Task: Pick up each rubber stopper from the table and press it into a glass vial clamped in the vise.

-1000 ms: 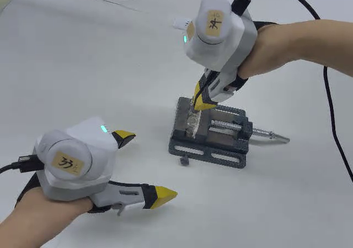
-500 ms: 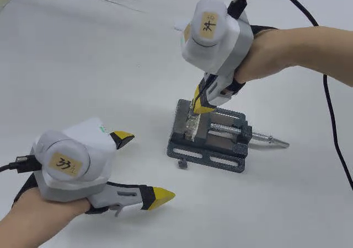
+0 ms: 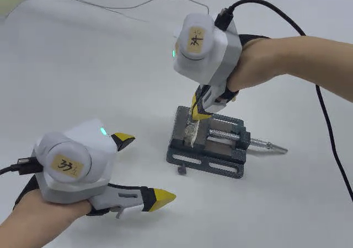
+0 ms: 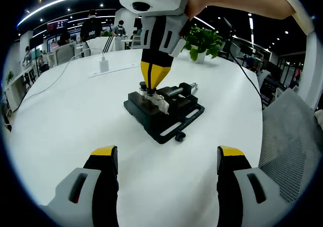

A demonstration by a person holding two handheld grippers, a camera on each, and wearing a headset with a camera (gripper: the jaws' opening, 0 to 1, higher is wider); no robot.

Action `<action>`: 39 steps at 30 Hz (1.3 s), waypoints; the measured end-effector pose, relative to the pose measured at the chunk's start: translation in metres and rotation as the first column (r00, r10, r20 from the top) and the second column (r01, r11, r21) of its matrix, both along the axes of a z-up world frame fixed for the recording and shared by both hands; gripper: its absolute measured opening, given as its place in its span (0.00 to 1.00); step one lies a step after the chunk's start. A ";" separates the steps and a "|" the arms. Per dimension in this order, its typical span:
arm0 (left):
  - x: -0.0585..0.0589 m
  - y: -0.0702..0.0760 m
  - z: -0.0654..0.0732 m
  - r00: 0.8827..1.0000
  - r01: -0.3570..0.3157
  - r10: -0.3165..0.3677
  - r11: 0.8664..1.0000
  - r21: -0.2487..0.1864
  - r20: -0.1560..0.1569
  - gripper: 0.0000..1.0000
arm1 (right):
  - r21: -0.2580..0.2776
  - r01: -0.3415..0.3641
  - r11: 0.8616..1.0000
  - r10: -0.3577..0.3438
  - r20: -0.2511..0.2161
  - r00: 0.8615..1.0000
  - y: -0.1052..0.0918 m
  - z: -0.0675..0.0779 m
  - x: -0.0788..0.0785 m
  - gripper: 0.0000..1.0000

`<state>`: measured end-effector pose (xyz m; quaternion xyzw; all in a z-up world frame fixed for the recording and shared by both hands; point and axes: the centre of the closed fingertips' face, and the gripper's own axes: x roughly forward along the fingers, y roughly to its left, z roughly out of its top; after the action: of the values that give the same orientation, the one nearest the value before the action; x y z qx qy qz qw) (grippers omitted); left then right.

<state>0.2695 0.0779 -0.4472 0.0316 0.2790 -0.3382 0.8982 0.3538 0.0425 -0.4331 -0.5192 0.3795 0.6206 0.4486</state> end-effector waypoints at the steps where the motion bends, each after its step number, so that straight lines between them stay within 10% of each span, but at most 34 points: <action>1: 0.000 0.000 0.001 1.000 0.001 -0.001 1.000 0.001 0.003 0.79 | 0.003 0.008 1.000 -0.008 -0.002 1.000 0.000 0.000 -0.001 0.00; 6: 0.001 0.001 0.009 1.000 0.005 -0.005 1.000 0.001 0.014 0.78 | 0.069 0.099 0.993 -0.095 -0.058 0.994 0.000 0.004 -0.004 0.00; 39: -0.005 0.004 0.025 0.999 -0.002 0.001 1.000 0.021 0.048 0.78 | 0.215 0.102 0.971 -0.098 -0.029 0.995 0.000 0.007 -0.005 0.00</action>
<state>0.2649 0.0818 -0.4223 0.0490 0.2611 -0.3335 0.9045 0.3489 0.0427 -0.4262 -0.4419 0.3396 0.6397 0.5294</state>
